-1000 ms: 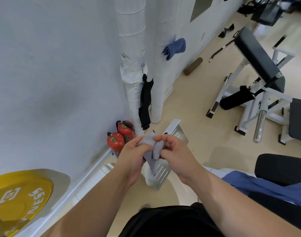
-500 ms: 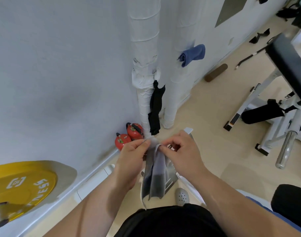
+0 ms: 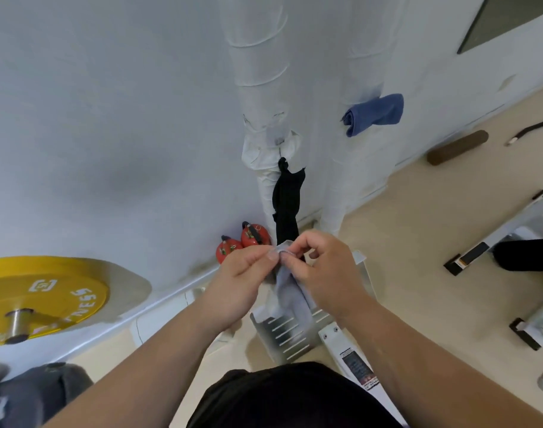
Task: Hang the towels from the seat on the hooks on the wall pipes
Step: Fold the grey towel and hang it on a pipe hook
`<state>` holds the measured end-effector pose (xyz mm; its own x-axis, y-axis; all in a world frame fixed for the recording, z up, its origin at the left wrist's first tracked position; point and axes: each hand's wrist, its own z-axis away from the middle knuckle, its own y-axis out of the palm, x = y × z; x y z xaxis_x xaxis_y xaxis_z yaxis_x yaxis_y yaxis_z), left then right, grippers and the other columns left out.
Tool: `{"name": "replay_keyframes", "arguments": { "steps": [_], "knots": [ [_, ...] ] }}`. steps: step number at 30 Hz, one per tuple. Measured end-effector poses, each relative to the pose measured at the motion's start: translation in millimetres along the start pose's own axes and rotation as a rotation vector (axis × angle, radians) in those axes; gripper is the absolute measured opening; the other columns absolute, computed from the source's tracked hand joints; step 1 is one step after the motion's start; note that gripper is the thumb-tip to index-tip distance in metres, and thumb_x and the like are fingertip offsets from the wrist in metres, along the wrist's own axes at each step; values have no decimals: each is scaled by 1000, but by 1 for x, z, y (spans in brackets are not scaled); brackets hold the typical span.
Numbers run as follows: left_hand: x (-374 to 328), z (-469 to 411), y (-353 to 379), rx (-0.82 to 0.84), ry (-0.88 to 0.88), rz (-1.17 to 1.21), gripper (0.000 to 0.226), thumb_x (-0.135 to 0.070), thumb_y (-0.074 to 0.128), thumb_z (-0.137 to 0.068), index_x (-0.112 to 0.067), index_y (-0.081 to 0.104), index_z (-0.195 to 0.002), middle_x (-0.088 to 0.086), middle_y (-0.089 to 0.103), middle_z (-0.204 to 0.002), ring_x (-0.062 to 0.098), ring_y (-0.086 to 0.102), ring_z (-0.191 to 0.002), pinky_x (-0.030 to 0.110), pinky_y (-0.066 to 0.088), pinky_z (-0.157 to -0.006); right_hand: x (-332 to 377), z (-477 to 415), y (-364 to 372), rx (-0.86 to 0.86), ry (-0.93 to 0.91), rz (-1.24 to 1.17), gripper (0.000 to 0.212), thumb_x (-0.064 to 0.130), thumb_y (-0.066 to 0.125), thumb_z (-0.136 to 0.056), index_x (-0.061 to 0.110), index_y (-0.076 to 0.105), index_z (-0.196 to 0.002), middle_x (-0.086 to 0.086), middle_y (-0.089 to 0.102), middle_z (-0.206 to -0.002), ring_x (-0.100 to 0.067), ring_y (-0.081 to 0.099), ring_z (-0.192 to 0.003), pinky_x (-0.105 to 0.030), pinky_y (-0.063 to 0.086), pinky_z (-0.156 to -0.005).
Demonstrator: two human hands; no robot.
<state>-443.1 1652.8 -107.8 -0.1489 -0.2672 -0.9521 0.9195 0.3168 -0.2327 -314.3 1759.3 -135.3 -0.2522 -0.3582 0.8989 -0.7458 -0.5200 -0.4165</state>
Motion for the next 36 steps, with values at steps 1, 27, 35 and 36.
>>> {"name": "replay_keyframes", "arguments": {
  "steps": [1, 27, 35, 36],
  "knots": [
    [-2, -2, 5, 5, 25, -28, 26, -29, 55, -100, -14, 76, -106, 3, 73, -89, 16, 66, -83, 34, 53, -82, -4, -4, -5, -4, -37, -5, 13, 28, 76, -78, 25, 66, -71, 7, 65, -74, -12, 58, -76, -13, 38, -65],
    [-23, -46, 4, -205, -31, 396, 38, -32, 82, -72, 0, 76, -91, 48, 59, -85, 64, 48, -61, 78, 32, -45, 2, -38, -28, 83, -134, -265, 15, 13, 64, -97, 12, 58, -83, 0, 56, -68, -18, 49, -62, -27, 43, -59],
    [-29, -55, -23, -392, 86, 173, 10, -11, 69, -94, -10, 70, -84, 11, 63, -77, 20, 55, -71, 30, 48, -64, -20, -46, -31, 324, -98, 57, 24, 32, 81, -80, 15, 68, -89, -8, 62, -85, -22, 55, -88, -36, 47, -79],
    [-29, -58, -30, -410, 100, 142, 12, -12, 67, -95, -14, 68, -83, 5, 61, -76, 17, 53, -70, 28, 46, -62, -25, -48, -33, 343, -85, 131, 28, 35, 82, -77, 13, 68, -86, -10, 59, -86, -22, 53, -87, -34, 45, -77]
  ]
}}
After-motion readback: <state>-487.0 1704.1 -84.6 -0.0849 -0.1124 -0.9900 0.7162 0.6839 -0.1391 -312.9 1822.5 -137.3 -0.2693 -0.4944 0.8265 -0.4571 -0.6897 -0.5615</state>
